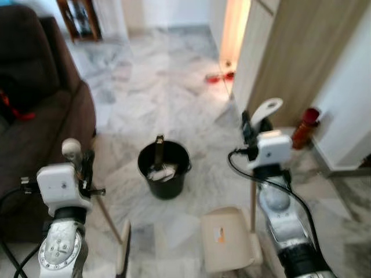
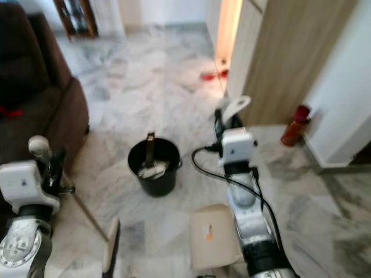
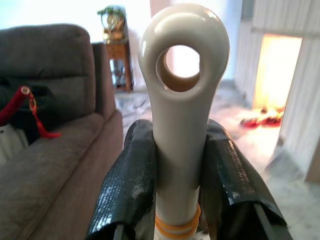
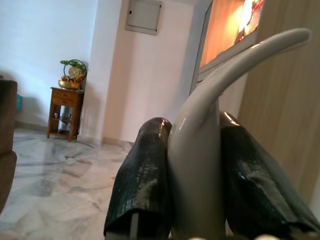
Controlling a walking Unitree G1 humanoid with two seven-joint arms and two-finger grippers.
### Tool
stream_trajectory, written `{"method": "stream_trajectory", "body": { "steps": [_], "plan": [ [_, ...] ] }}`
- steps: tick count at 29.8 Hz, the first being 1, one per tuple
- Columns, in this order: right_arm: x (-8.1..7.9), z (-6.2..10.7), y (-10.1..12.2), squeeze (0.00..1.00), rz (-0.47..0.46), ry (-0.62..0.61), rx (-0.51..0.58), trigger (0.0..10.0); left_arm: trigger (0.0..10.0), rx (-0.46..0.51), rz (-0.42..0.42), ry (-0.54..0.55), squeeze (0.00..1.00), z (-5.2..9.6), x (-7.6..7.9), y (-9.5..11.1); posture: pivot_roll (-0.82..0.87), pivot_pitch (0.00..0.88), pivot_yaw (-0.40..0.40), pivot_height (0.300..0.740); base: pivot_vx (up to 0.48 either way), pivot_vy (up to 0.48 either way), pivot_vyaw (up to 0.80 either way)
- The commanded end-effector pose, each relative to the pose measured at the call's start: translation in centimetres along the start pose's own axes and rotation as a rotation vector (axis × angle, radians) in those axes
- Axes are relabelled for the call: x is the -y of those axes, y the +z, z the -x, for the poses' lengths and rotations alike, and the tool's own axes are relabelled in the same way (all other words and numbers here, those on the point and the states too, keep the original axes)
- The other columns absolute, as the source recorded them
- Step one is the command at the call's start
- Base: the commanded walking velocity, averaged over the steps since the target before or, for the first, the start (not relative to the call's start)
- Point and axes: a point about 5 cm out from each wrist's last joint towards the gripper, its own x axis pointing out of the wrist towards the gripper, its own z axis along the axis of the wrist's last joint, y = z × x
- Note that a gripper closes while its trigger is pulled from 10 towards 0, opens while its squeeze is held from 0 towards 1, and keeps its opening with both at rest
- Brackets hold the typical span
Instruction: Sweep floor
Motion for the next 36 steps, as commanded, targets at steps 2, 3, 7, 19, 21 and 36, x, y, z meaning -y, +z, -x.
{"method": "stream_trajectory", "body": {
  "steps": [2, 3, 7, 19, 21, 36],
  "plan": [
    [0.0, -0.61, 0.77, 0.0, -0.001, 0.004, 0.035, 10.0, 10.0, 0.038, -0.014, 0.006, 0.0, -0.12, -0.1, 0.66, 0.04, 0.089, 0.028, 0.74, 0.0, 0.0, 0.0],
    [-0.01, -0.61, 0.75, 0.0, -0.001, 0.005, 0.034, 10.0, 10.0, 0.038, -0.015, 0.006, 0.0, -0.13, -0.09, 0.66, 0.04, 0.089, 0.028, 0.74, 0.0, 0.0, 0.0],
    [-0.03, -0.6, 0.68, 0.0, -0.003, 0.006, 0.028, 10.0, 10.0, 0.04, -0.015, 0.006, 0.0, -0.15, -0.08, 0.7, 0.04, 0.089, 0.028, 0.74, 0.0, 0.0, -0.6],
    [-0.07, -0.61, 0.58, 0.0, -0.003, 0.011, 0.018, 10.0, 10.0, 0.043, -0.015, 0.006, 0.0, -0.17, -0.04, 0.72, 0.04, 0.093, 0.026, 0.74, 0.0, 0.0, -0.8],
    [-0.07, -0.62, 0.57, 0.0, -0.004, 0.011, 0.018, 10.0, 10.0, 0.043, -0.015, 0.007, 0.0, -0.18, -0.04, 0.73, 0.04, 0.093, 0.026, 0.74, 0.0, 0.0, -0.8],
    [-0.15, -0.81, 0.5, 0.0, -0.005, 0.015, 0.01, 10.0, 10.0, 0.03, -0.038, 0.01, 0.0, -0.47, -0.06, 0.55, 0.05, 0.114, 0.024, 0.74, 0.0, -0.19, -0.8]
  ]
}}
